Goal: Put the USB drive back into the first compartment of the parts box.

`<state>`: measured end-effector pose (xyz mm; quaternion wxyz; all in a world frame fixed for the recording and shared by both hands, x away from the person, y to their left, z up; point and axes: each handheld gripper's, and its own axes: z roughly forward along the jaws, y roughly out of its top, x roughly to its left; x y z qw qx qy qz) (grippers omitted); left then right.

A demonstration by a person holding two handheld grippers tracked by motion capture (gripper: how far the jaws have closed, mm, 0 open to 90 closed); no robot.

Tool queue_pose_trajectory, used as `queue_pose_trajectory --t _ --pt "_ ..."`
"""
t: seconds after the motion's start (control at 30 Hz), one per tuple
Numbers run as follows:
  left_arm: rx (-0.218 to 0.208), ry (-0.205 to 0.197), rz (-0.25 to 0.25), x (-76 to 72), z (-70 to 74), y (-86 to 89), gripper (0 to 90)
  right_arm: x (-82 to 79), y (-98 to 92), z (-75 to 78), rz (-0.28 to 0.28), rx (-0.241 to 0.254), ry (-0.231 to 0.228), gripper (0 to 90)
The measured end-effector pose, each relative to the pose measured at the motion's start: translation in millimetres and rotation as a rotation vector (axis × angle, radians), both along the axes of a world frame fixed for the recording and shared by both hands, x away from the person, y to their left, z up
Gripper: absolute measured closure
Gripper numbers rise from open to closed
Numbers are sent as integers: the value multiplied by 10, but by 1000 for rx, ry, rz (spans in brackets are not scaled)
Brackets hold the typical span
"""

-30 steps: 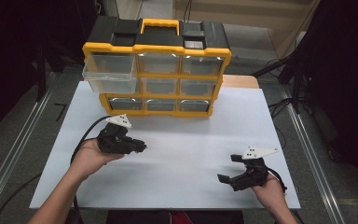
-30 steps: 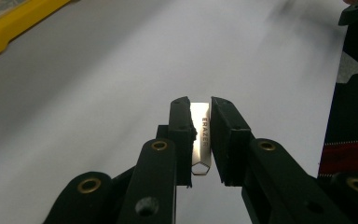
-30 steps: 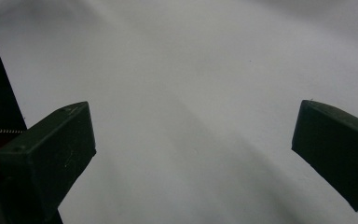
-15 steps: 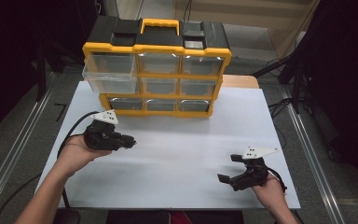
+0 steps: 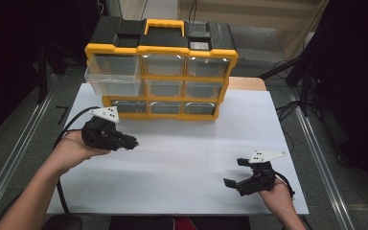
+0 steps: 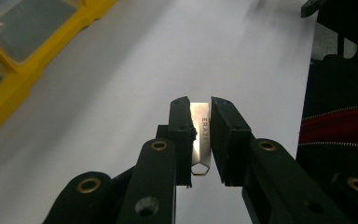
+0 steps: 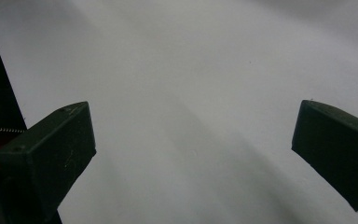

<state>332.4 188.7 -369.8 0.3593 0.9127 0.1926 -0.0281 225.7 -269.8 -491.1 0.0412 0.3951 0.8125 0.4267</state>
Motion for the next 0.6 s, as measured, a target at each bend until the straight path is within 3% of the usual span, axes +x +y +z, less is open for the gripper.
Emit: queue_pose_trajectory --t 0.6 --pt "10 23 -12 86 364 -2 799 -8 1 7 0 6 -4 0"
